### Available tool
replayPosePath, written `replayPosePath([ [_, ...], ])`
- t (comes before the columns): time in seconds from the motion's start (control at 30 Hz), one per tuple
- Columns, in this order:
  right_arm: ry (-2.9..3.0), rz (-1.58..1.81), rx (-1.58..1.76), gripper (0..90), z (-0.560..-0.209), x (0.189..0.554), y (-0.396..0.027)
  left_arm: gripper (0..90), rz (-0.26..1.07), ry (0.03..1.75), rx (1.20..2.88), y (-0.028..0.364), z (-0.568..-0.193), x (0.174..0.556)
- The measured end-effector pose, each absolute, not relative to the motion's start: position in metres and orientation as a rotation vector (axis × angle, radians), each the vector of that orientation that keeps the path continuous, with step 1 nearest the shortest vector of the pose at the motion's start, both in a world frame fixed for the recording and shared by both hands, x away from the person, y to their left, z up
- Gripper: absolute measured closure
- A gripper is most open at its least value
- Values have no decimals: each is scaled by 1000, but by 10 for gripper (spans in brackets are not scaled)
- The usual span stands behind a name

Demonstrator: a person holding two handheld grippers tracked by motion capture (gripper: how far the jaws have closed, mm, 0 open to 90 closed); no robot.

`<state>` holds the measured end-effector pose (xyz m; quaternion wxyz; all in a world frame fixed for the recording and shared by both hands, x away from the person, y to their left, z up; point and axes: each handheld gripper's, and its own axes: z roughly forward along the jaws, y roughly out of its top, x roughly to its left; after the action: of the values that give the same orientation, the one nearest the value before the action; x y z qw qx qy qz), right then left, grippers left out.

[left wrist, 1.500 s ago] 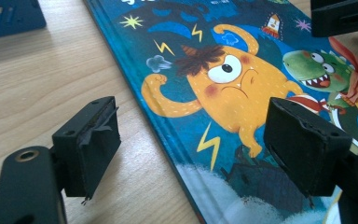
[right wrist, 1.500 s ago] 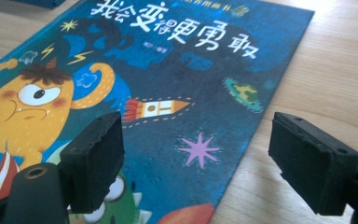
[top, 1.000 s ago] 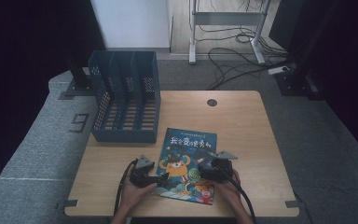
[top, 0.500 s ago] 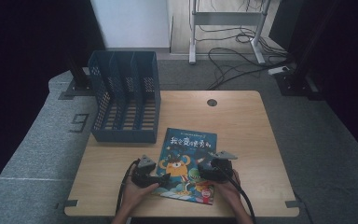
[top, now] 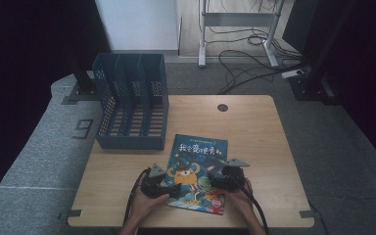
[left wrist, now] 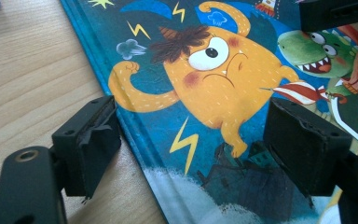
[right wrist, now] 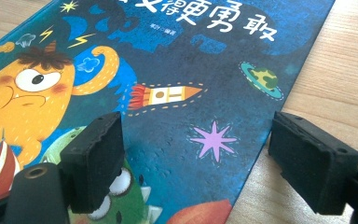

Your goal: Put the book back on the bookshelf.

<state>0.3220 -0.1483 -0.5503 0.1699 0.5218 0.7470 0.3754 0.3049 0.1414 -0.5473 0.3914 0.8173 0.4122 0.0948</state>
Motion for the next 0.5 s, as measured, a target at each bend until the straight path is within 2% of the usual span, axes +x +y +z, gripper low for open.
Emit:
replayPosePath([
  [0.5,2107,1056,1512,186,-549,324,-154,198,238,1031,2088,134,-547,301],
])
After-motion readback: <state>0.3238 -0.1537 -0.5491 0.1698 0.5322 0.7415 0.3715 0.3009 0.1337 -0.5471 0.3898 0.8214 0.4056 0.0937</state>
